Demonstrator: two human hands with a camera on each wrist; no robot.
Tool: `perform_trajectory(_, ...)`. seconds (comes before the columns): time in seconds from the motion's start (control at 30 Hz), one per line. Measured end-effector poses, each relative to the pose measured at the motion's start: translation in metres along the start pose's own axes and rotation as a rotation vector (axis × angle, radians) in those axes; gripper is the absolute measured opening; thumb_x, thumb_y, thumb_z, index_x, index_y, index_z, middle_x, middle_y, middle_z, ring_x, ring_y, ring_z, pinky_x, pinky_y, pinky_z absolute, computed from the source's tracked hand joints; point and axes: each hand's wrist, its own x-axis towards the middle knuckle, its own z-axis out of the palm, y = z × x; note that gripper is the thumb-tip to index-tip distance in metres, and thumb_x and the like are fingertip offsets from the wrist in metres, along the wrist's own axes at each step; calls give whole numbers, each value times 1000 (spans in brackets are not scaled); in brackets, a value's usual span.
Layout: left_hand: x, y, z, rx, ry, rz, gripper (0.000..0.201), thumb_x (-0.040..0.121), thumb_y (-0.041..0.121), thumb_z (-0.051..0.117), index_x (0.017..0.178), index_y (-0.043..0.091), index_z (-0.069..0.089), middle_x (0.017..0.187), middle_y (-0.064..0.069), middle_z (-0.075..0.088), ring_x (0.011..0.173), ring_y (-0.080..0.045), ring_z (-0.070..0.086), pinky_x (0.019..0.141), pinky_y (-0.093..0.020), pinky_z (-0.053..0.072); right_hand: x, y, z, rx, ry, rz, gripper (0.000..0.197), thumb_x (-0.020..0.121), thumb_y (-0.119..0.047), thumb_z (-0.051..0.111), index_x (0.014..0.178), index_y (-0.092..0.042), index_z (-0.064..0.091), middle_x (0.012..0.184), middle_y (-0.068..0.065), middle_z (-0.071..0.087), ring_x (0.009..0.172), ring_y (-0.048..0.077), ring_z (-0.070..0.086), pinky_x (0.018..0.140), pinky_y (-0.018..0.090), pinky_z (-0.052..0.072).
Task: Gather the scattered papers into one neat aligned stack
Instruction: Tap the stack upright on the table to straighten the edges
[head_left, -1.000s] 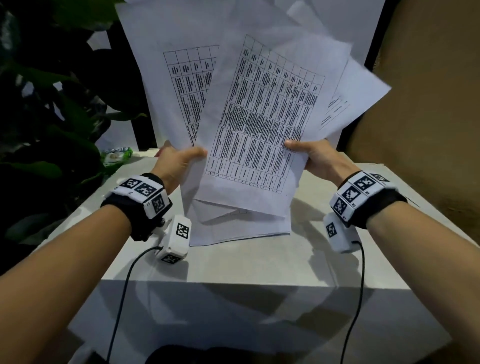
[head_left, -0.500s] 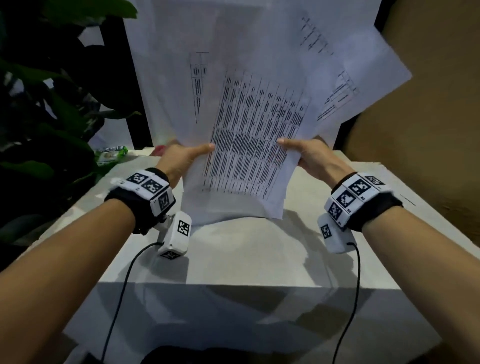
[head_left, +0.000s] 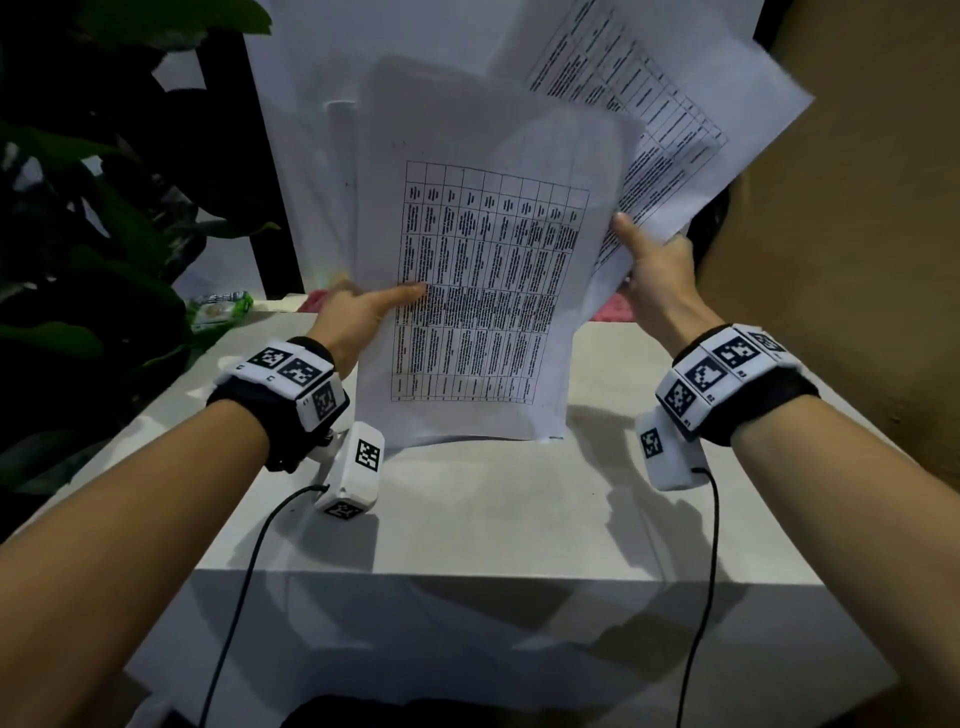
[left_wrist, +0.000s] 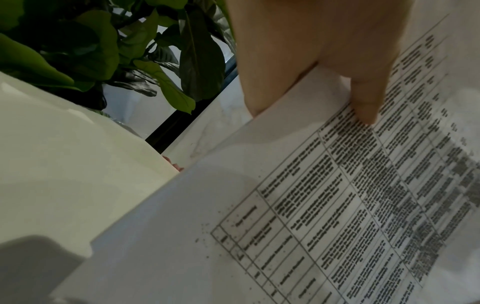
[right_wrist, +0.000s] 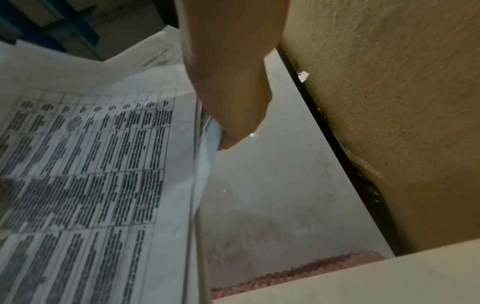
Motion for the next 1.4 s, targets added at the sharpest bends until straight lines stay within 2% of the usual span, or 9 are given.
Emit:
perform_trajectory(0.17, -3, -1, -4, -6, -108, 79, 75, 60, 31, 80, 125, 5, 53, 124, -8, 63, 119, -27, 57, 109, -49, 38, 7, -1, 4, -54, -78, -43, 9, 92, -12, 54, 87, -16, 61, 90, 1, 67, 77, 11, 66, 68, 34, 56)
perform_trajectory(0.4, -4, -2, -5, -23, -133, 76, 71, 63, 32, 80, 124, 6, 56, 117, -6, 65, 117, -29, 58, 108, -52, 39, 22, -4, -1, -158, -27, -75, 62, 61, -41, 71, 109, -3, 63, 109, 11, 69, 101, 26, 66, 90, 50, 53)
perform_trajectory(0.53, -8, 1, -4, -16, -149, 101, 70, 65, 30, 78, 127, 6, 55, 120, -7, 65, 118, -28, 58, 109, -51, 37, 20, -9, 0, -156, 71, -93, 2, 86, -14, 63, 85, -14, 61, 103, 9, 64, 98, 25, 63, 92, 48, 52)
perform_trajectory(0.73, -6, -2, -4, 2, -119, 89, 48, 78, 17, 70, 123, 5, 57, 115, -8, 66, 115, -29, 59, 108, -50, 39, 30, -8, -4, -276, 175, -160, 11, 88, -19, 61, 89, -10, 55, 111, 10, 62, 98, 22, 60, 92, 38, 52)
perform_trajectory(0.9, -6, -2, -5, -2, -134, 130, 73, 59, 46, 75, 121, 10, 60, 116, -7, 67, 113, -29, 60, 107, -50, 40, 26, -9, 0, -360, 171, -152, 44, 86, -30, 63, 117, -2, 54, 107, 4, 59, 97, 19, 57, 86, 31, 50)
perform_trajectory(1.13, -5, 2, -2, 15, -133, 113, 56, 55, 44, 81, 102, 21, 61, 99, 9, 66, 107, -20, 60, 107, -39, 40, 3, -7, 25, -521, -183, -145, 22, 97, -4, 40, 108, -2, 59, 98, 5, 56, 76, 21, 59, 62, 13, 54)
perform_trajectory(1.2, -3, -1, -2, -51, -67, 60, 36, 71, 29, 75, 99, 18, 54, 94, 9, 61, 105, -20, 57, 103, -34, 41, 2, -6, 28, -337, -196, -93, 26, 99, -22, 39, 100, -6, 59, 98, 8, 62, 80, 19, 58, 82, 41, 56)
perform_trajectory(1.3, 2, -10, -9, -31, -14, 72, 63, 74, 35, 74, 122, 3, 47, 112, -4, 62, 110, -22, 56, 101, -32, 42, -1, 6, 19, -168, -239, 47, 90, 65, -81, 37, 128, -17, 43, 117, 5, 51, 93, 17, 52, 81, 37, 46)
perform_trajectory(1.4, 4, -15, -13, 3, -20, 56, 60, 68, 46, 75, 103, 1, 52, 95, -12, 61, 91, -21, 59, 85, -18, 49, -4, 26, 14, -314, -422, 141, 94, 58, -75, 59, 128, -16, 39, 110, -4, 50, 93, 13, 51, 85, 39, 44)
